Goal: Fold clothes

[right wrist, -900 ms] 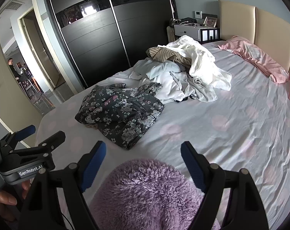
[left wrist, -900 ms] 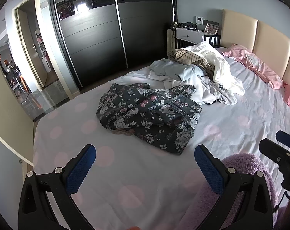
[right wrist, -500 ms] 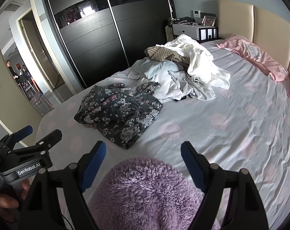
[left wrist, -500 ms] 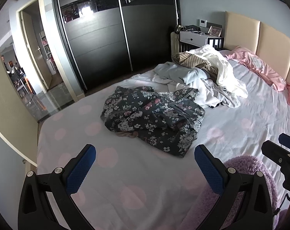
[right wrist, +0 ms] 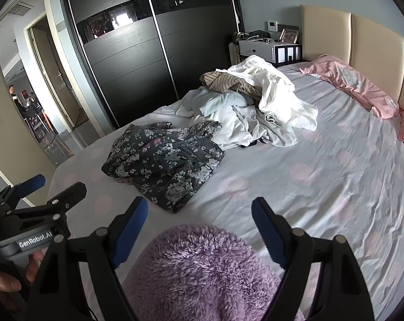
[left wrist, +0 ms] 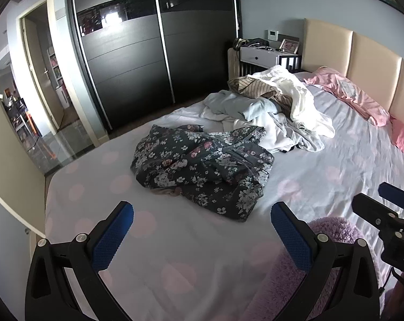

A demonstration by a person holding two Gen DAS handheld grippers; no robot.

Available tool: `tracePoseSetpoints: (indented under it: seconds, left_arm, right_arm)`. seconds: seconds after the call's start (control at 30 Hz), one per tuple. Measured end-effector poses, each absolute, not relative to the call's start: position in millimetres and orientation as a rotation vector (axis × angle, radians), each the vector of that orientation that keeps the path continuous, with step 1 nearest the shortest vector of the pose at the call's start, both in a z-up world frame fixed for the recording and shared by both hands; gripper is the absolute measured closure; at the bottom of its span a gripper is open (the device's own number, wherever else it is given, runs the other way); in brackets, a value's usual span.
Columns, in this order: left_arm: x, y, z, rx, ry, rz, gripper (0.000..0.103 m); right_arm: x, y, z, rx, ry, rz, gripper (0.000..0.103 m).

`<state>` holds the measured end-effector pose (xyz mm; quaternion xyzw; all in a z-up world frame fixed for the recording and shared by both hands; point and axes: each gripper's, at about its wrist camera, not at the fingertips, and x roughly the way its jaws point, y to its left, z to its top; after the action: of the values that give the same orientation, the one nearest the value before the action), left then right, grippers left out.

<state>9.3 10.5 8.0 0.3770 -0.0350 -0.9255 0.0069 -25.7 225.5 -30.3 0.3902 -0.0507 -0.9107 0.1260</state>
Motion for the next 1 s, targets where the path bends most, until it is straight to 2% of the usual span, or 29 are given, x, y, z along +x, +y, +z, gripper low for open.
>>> tracePoseSetpoints:
  seconds: [0.3,0.43,1.0]
  left_arm:
    - [10.4,12.8,4.8,1.200,-0.112,-2.904,0.000]
    - [11.3,12.6,3.8,1.197,-0.118,-2.902,0.000]
    - [9.7,8.0,1.0,1.217,-0.108,-2.884,0.000]
  right_arm:
    - [-25.5,227.8,-36.4,1.131,-0.215,-2.634,0.023]
    - [-23.9,224.6,-36.4,1.137,-0.161,-2.661,0.023]
    - [-23.2,223.1,-36.7,1.156,-0.152,-2.662,0.023]
